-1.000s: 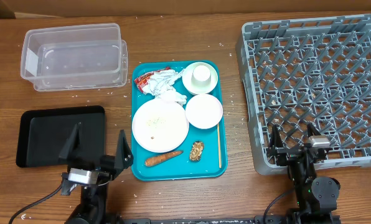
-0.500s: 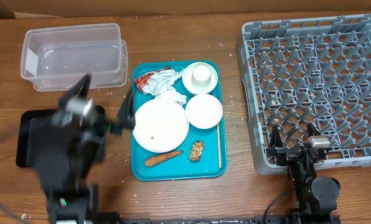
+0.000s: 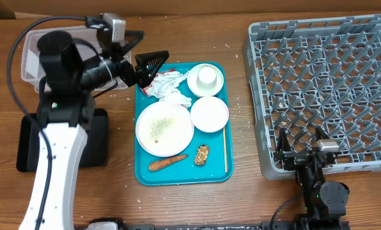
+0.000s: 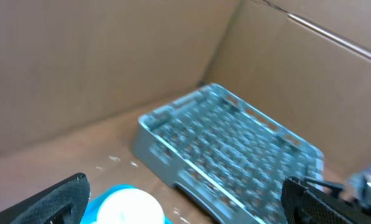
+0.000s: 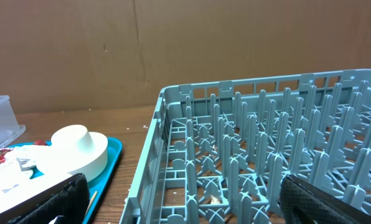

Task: Sort waste into correct bins and load items into the dishwasher
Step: 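Reach the left gripper to the crumpled tissue on the teal tray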

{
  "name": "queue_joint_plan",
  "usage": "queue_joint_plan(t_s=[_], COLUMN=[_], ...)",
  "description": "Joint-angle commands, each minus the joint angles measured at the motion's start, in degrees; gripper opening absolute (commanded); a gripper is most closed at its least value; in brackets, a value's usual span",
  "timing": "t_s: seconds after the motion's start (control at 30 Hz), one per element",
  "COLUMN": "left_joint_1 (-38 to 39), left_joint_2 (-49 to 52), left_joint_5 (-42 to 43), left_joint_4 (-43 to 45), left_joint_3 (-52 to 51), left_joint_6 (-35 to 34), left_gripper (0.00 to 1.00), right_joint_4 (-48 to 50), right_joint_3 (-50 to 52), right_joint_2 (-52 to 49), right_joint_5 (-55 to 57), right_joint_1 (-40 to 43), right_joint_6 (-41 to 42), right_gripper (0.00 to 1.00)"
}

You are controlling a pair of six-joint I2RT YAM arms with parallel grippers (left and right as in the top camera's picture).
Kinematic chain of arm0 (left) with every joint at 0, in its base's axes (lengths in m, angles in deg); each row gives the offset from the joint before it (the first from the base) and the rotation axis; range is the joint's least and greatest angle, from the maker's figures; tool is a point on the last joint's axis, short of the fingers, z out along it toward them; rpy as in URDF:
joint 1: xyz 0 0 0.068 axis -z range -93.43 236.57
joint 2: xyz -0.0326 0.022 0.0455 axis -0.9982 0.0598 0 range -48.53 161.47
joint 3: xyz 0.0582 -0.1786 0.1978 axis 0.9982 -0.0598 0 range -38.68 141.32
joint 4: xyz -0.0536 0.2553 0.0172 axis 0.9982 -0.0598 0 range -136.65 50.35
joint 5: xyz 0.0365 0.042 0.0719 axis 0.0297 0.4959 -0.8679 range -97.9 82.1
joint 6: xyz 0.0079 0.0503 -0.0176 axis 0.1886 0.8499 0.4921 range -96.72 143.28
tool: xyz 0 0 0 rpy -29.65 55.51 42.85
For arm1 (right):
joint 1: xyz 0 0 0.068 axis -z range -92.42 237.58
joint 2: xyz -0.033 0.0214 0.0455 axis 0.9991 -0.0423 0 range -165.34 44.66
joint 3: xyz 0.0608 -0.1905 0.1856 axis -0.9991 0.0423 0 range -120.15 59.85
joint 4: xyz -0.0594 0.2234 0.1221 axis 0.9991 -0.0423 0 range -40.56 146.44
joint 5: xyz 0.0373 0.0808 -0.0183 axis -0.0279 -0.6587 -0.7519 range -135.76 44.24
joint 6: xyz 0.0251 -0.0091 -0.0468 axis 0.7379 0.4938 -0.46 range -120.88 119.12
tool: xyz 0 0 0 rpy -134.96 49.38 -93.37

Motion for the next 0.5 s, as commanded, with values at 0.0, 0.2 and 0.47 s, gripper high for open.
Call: queue_joint_plan(t_s=[0.0,0.2,0.47], left_joint_1=[1.75,8.11,14.75], left_joint_2=[3.74,8.46,15.15], left_joint_5=[3.21,-21.42,-42.05], left_joint_4=[-3.5,-22.43,-32.81], left_joint_3=[1.99,5.73,13.46], left_joint_6=[-2.1,2.75,4.42], left_gripper=[1.0,1.0,1.0], right_joint_4=[0.33,0.33,0.33], right_joint_3=[0.61,0.61,0.61], right_joint_2=[0.57,0.57,0.57], right_joint_5=[-0.04,-0.04,-0.04], right_joint_1=[-0.11,-0.11,-0.11], right_joint_6=[-0.02,-0.02,-0.02], right_gripper=[1.0,1.0,1.0])
